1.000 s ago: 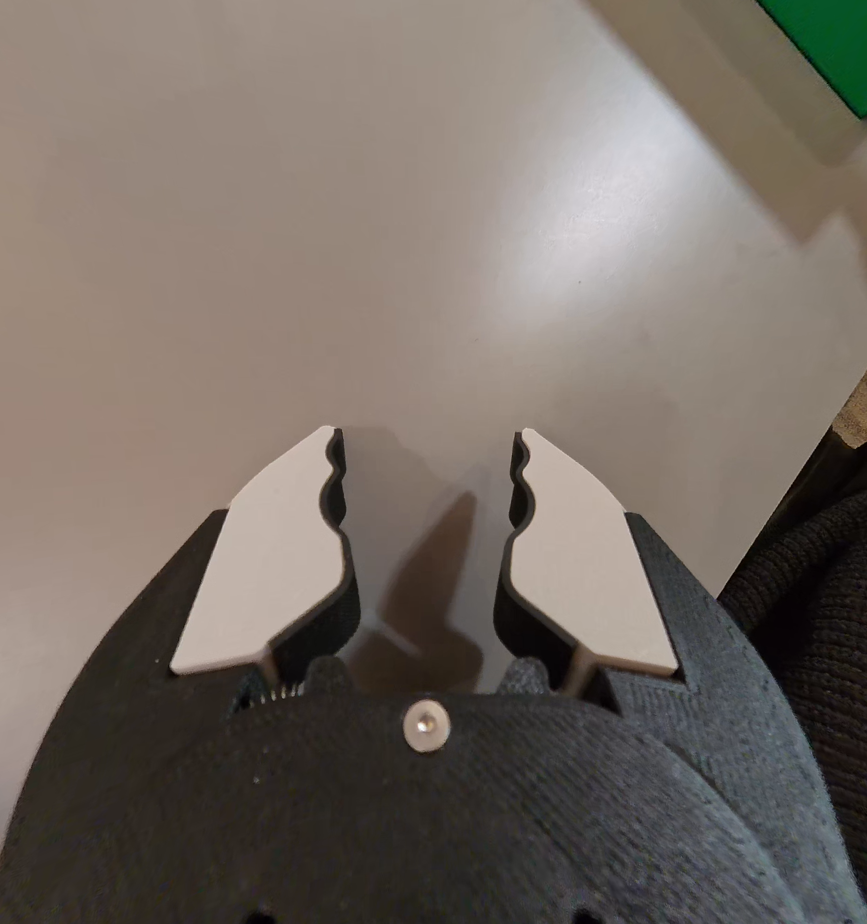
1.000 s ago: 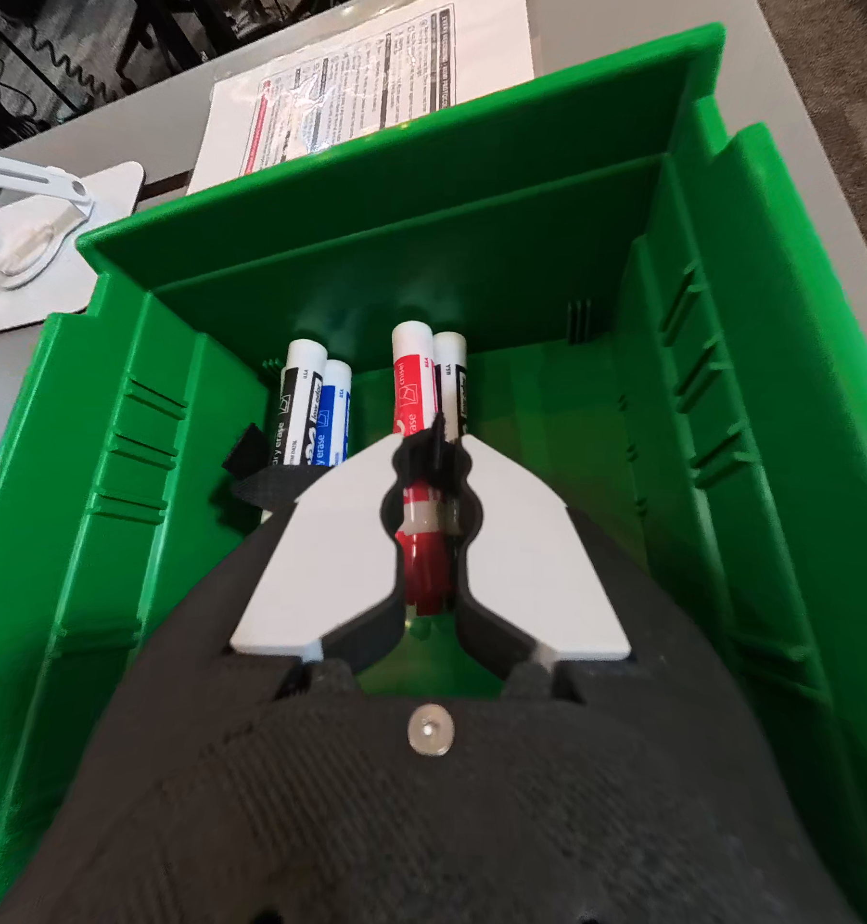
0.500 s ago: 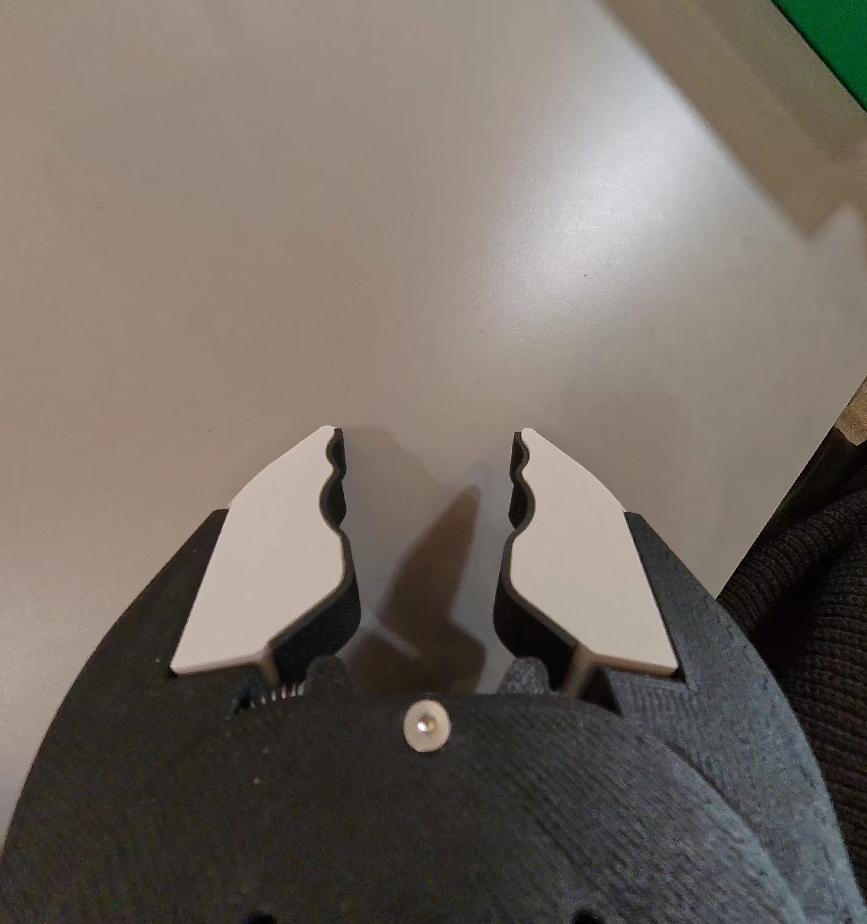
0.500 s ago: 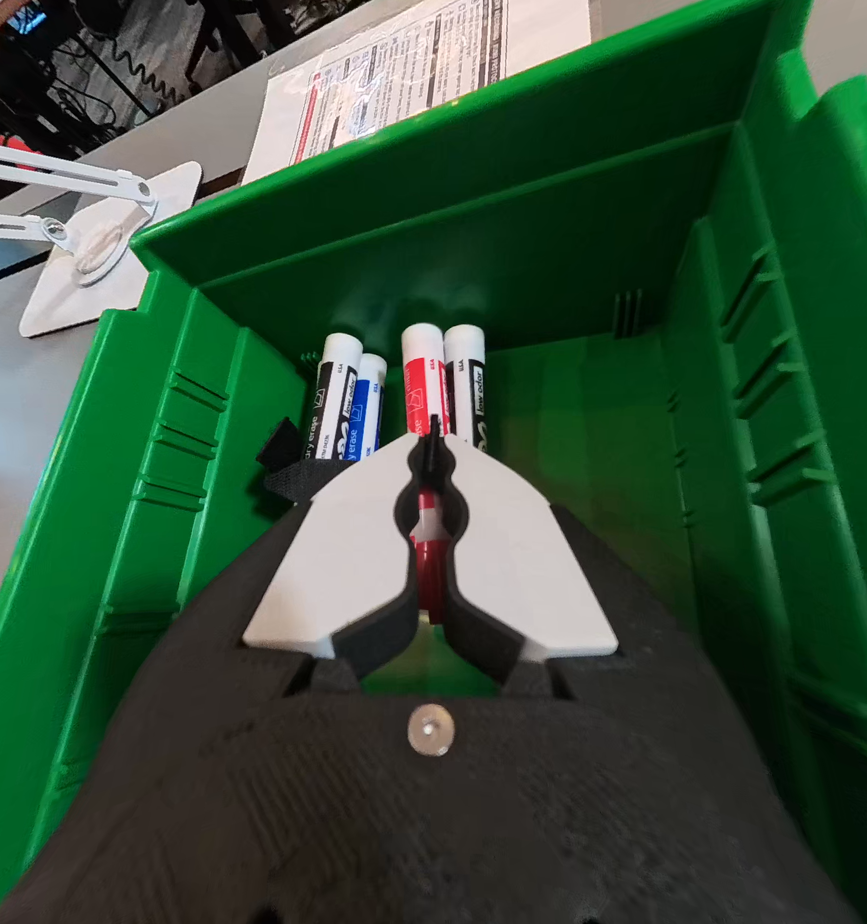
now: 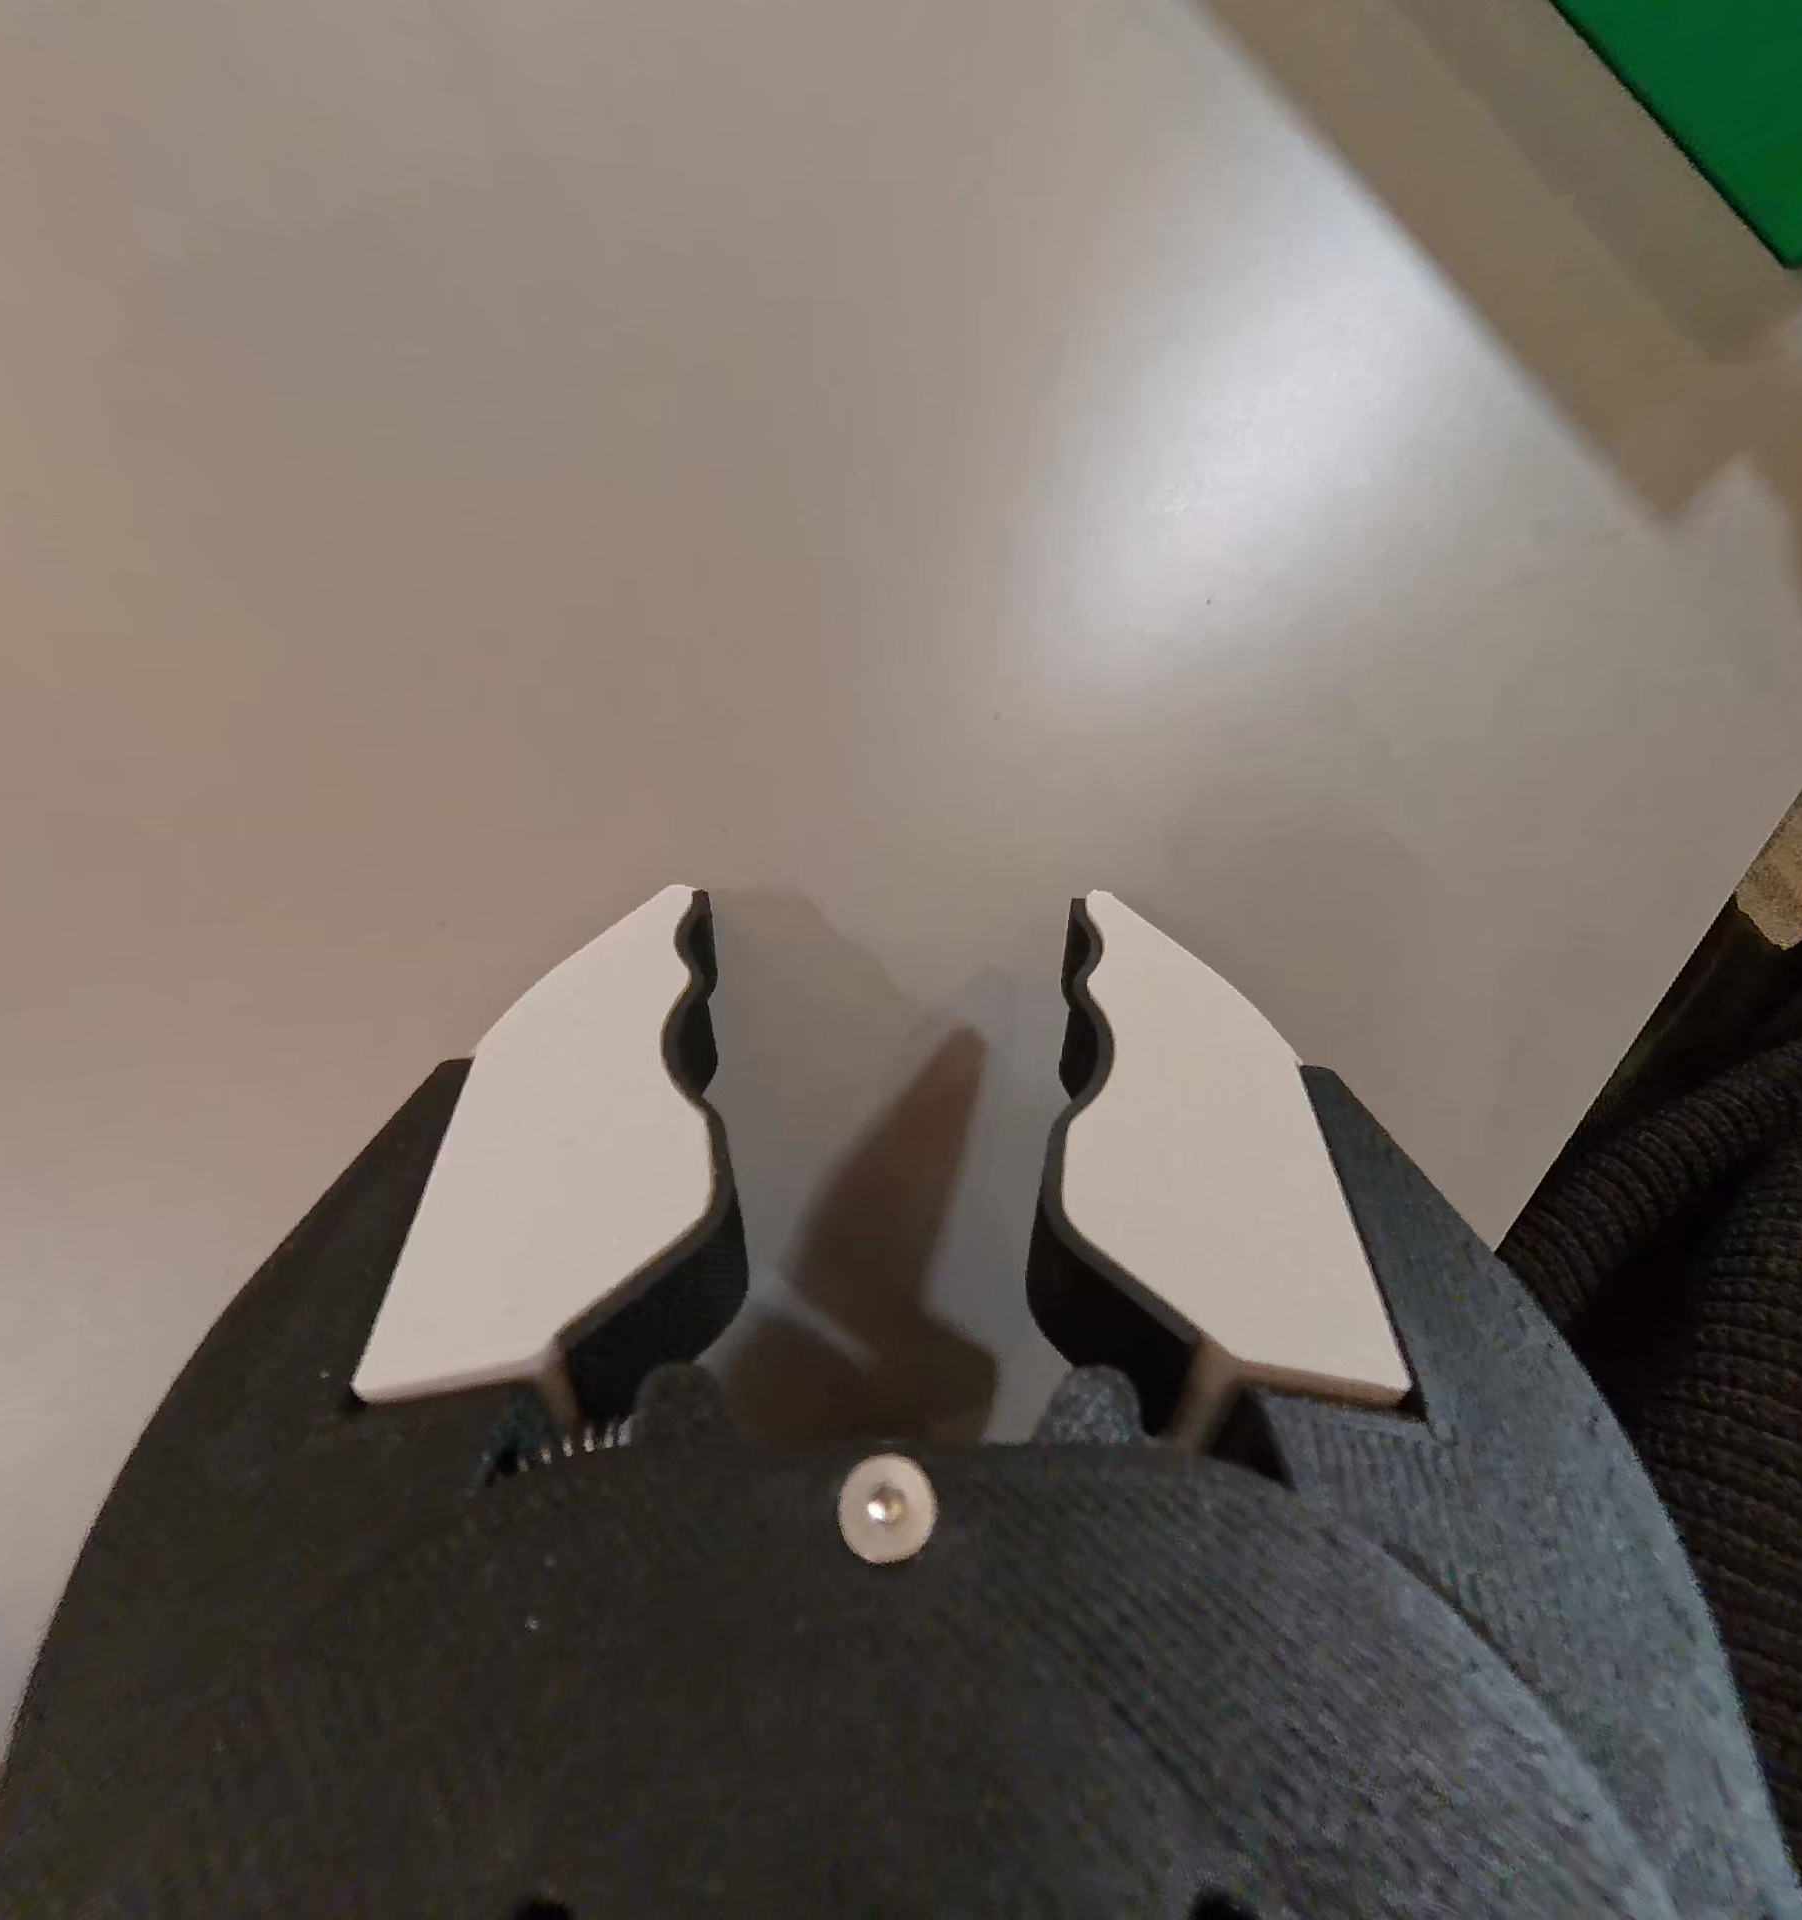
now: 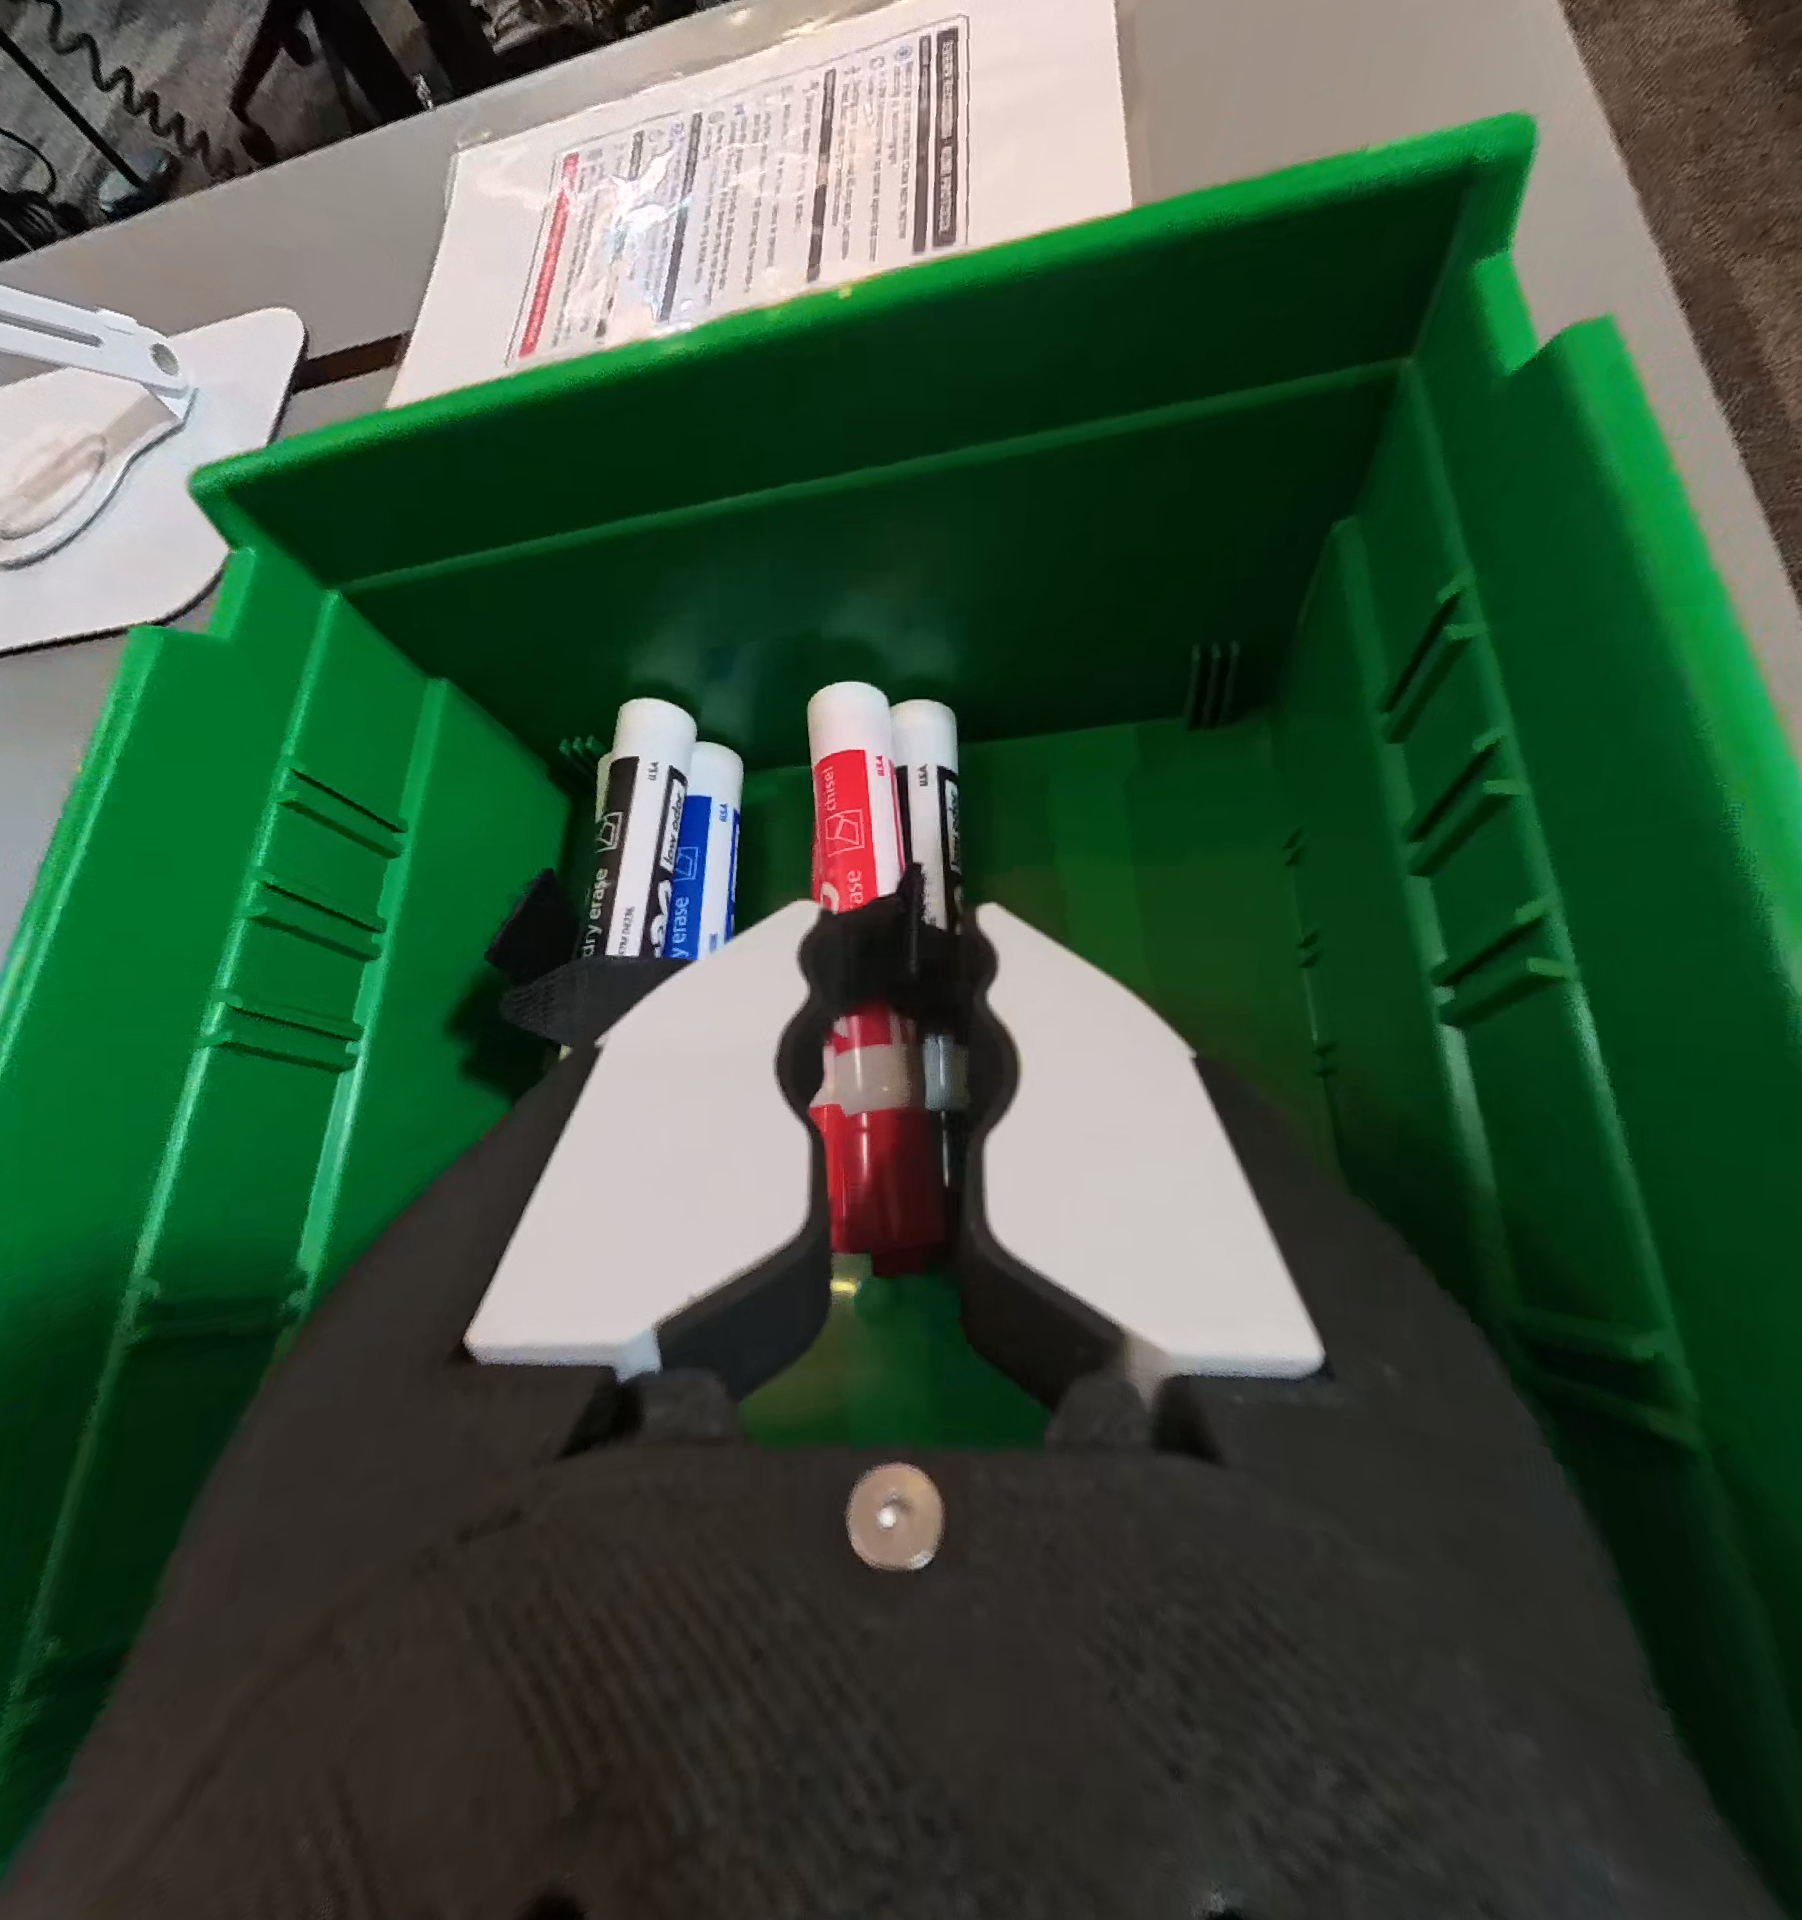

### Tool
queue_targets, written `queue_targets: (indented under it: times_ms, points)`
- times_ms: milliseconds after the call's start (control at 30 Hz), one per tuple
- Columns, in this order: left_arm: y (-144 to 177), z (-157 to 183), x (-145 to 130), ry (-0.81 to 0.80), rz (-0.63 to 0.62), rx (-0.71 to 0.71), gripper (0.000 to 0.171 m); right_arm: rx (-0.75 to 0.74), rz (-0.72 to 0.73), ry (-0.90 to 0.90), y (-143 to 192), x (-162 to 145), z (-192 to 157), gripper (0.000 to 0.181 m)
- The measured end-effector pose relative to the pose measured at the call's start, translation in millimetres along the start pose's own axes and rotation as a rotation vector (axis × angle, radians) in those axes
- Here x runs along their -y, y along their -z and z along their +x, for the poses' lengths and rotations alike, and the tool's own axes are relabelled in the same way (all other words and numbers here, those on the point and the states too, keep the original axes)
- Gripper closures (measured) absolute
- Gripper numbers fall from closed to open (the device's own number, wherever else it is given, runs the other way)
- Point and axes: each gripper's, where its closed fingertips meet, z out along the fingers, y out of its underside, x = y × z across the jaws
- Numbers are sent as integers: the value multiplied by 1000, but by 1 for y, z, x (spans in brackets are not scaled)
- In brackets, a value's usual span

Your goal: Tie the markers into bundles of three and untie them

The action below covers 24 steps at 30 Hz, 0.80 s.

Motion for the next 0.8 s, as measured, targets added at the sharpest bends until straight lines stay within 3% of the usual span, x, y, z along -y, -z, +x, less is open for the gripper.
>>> queue_targets:
  times_ms: [133,233,333,500,600,700,800]
  points:
    - [-1,-2,6,1,17,18,99,14,57,-4,16,13,-4,151]
    - [-3,-3,14,6,43,20,96,-35,115,46,35,26,-6,166]
    - [-7,-2,23,18,64,-4,96,-70,191,156,61,42,-19,165]
    - [-19,0,33,7,57,-7,89,-115,318,407,108,64,-69,170]
    - [-21,-2,43,-27,85,16,91,-118,430,490,136,73,-109,160]
    - [-22,-13,47,-64,96,102,118,73,541,495,154,68,-172,176]
    - [-9,-34,63,-42,201,233,158,250,573,457,156,53,-231,181]
